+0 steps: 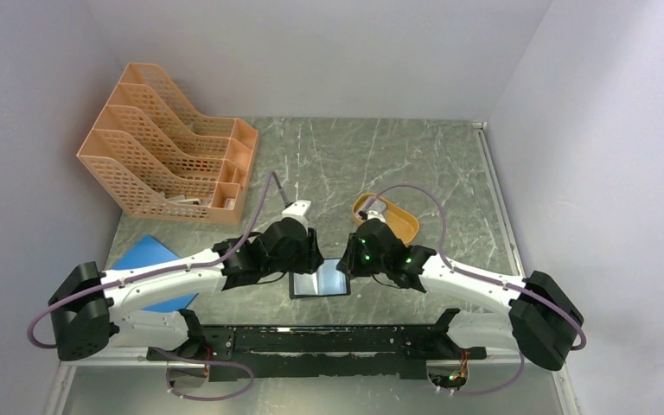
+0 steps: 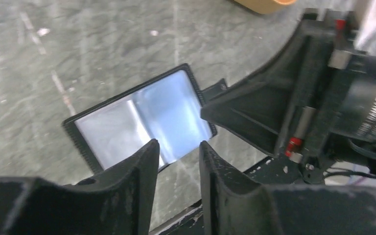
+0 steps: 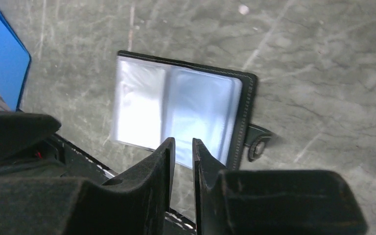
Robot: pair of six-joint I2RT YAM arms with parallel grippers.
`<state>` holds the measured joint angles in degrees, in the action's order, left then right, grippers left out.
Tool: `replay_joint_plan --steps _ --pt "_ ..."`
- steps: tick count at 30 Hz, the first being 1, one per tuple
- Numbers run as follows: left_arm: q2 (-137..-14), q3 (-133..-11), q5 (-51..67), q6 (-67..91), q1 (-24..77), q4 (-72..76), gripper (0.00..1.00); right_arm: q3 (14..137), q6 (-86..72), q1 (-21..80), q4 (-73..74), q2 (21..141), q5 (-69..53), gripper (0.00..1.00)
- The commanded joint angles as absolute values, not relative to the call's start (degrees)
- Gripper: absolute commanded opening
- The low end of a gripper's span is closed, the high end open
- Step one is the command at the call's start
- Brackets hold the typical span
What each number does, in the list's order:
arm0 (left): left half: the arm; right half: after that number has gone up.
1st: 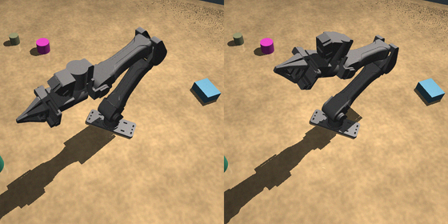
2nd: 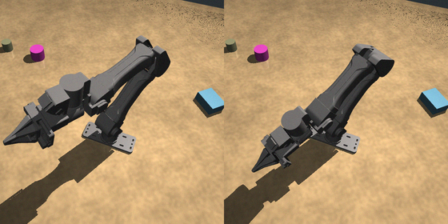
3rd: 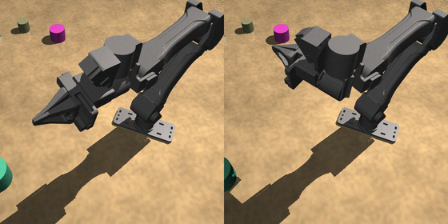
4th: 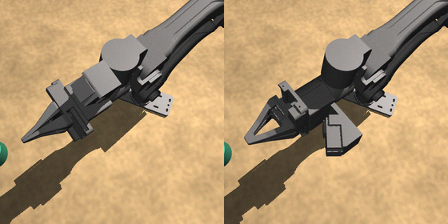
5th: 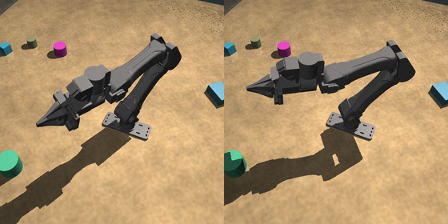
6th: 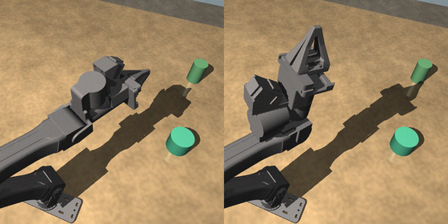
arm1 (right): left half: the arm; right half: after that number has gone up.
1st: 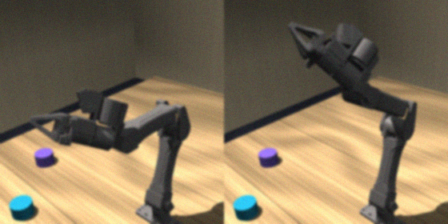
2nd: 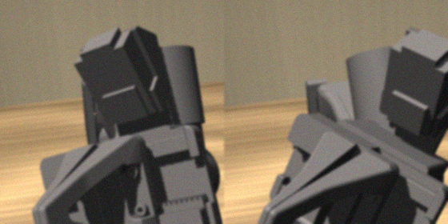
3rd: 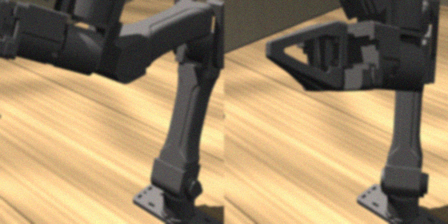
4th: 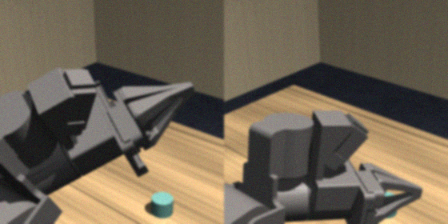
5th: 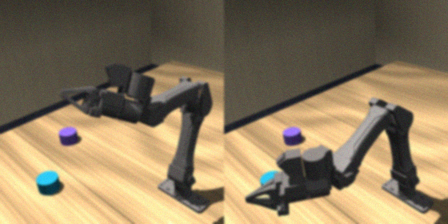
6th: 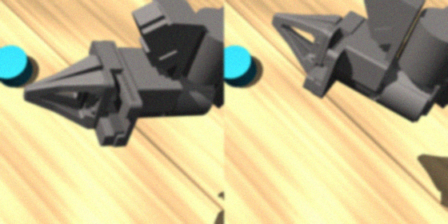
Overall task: Put the credit cards into the card holder
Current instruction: Open the card holder at the center of the board.
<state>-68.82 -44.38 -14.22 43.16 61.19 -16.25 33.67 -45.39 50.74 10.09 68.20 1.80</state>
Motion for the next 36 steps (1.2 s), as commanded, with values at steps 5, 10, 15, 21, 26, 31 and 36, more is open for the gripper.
replay_joint_plan --steps 5,10,15,21,26,31,36 --pt "-77.7 -42.9 -5.4 42.8 61.2 -6.9 0.21 28.0 -47.6 47.3 4.7 68.3 -4.9 0.23" --pt "-81.1 -42.0 -8.0 43.5 61.2 -8.5 0.11 27.4 -47.0 47.0 4.6 70.8 -4.5 0.22" --pt "-82.7 -40.7 -8.6 43.4 61.2 -8.0 0.08 26.9 -46.6 46.8 4.3 73.1 -4.4 0.22" --pt "-84.3 -39.8 -8.8 43.3 61.2 -7.8 0.05 26.8 -46.4 46.7 2.6 75.2 -6.0 0.22" --pt "-84.8 -39.0 -9.7 43.2 61.2 -8.2 0.05 26.0 -47.0 46.8 -0.6 75.4 -8.9 0.22" --pt "-85.7 -38.0 -9.6 43.5 61.2 -7.6 0.05 25.8 -46.9 46.8 -4.9 76.4 -12.8 0.23" --pt "-85.3 -37.7 -10.0 43.7 61.2 -7.7 0.05 26.6 -46.8 46.8 -4.6 77.9 -12.7 0.23"
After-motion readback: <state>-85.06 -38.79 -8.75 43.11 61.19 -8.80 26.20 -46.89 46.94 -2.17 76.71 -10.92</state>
